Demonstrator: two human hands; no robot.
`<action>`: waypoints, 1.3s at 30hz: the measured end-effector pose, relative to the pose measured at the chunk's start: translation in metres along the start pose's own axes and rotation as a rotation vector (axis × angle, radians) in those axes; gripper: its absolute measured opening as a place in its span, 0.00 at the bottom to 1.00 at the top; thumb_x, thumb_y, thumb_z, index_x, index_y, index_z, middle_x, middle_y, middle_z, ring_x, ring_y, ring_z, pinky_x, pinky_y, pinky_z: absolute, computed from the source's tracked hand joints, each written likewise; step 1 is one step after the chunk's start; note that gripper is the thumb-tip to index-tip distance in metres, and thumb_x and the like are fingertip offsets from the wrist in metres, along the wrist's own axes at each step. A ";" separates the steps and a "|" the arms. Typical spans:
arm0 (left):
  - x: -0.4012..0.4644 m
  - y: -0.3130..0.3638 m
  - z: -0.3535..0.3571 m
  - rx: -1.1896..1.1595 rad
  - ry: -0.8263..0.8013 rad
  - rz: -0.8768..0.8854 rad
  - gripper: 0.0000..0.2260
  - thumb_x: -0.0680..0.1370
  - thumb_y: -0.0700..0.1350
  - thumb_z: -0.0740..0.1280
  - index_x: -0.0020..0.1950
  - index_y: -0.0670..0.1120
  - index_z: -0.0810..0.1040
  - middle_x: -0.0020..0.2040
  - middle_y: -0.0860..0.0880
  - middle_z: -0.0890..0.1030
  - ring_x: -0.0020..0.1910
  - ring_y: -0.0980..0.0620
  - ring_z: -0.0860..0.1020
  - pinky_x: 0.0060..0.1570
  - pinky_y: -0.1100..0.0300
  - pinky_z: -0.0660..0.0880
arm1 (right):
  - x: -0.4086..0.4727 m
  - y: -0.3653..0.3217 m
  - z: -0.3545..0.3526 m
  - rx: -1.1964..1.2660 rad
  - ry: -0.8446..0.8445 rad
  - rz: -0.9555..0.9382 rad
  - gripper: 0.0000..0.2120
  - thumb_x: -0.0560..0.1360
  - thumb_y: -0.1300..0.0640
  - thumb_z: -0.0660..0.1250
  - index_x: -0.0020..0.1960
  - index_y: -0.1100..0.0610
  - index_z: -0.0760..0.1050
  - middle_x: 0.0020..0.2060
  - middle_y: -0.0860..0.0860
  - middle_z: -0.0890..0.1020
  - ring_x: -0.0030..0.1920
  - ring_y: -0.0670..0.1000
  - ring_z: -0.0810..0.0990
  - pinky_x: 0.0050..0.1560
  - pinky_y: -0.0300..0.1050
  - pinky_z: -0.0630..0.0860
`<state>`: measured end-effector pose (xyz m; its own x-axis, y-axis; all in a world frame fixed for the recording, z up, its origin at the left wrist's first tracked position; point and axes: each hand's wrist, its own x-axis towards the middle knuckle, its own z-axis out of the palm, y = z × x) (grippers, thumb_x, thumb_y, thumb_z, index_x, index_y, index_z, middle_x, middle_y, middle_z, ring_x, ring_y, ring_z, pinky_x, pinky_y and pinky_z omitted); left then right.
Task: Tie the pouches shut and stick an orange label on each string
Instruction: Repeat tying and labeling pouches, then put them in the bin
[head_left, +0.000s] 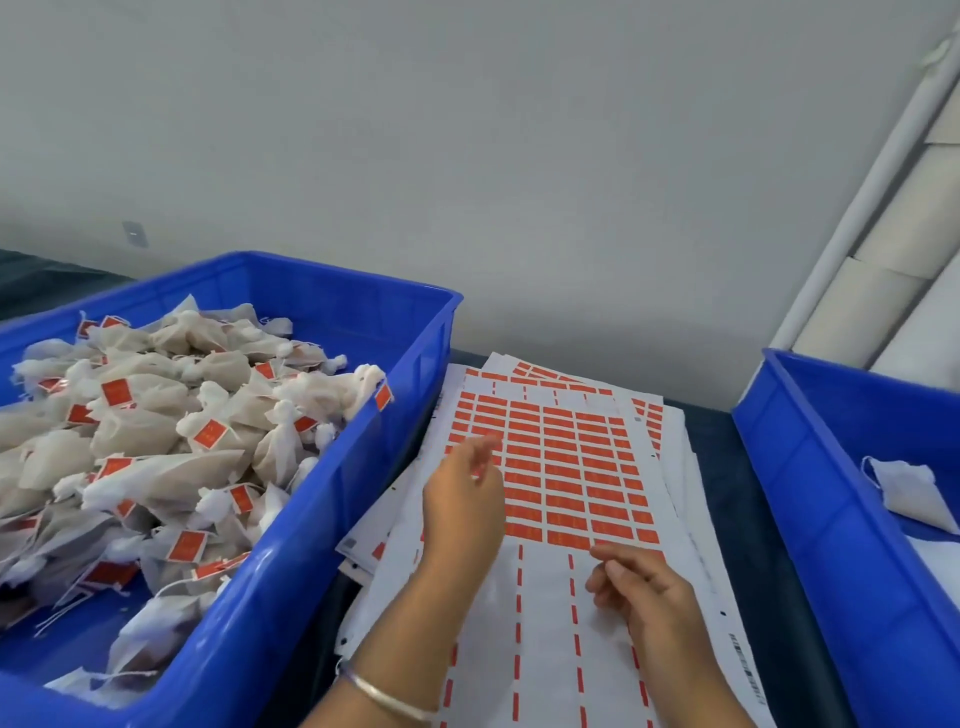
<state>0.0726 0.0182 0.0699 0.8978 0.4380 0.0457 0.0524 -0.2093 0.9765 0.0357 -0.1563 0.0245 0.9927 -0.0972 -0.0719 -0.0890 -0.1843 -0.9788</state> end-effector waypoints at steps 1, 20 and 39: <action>-0.005 -0.007 0.007 0.075 -0.056 -0.053 0.13 0.79 0.44 0.63 0.61 0.55 0.75 0.56 0.58 0.77 0.45 0.60 0.77 0.25 0.77 0.67 | -0.002 -0.002 0.001 -0.029 0.001 -0.002 0.09 0.79 0.61 0.62 0.47 0.53 0.80 0.37 0.49 0.84 0.41 0.53 0.82 0.45 0.39 0.78; -0.029 -0.029 0.013 0.526 -0.430 0.069 0.11 0.78 0.48 0.65 0.59 0.51 0.77 0.57 0.53 0.78 0.45 0.57 0.74 0.51 0.55 0.75 | -0.064 -0.154 -0.152 -0.995 0.393 -0.346 0.07 0.74 0.55 0.65 0.39 0.50 0.80 0.39 0.44 0.80 0.40 0.45 0.78 0.42 0.43 0.76; -0.029 -0.031 0.016 0.560 -0.404 0.115 0.08 0.77 0.47 0.65 0.56 0.52 0.77 0.55 0.52 0.79 0.46 0.54 0.76 0.54 0.53 0.76 | 0.045 -0.034 -0.259 -0.923 0.563 0.241 0.24 0.74 0.44 0.67 0.29 0.56 0.63 0.25 0.50 0.67 0.27 0.50 0.66 0.28 0.43 0.61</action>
<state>0.0515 -0.0019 0.0346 0.9977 0.0494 -0.0458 0.0673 -0.7012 0.7098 0.0622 -0.4076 0.1044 0.7827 -0.6164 0.0859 -0.5344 -0.7364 -0.4149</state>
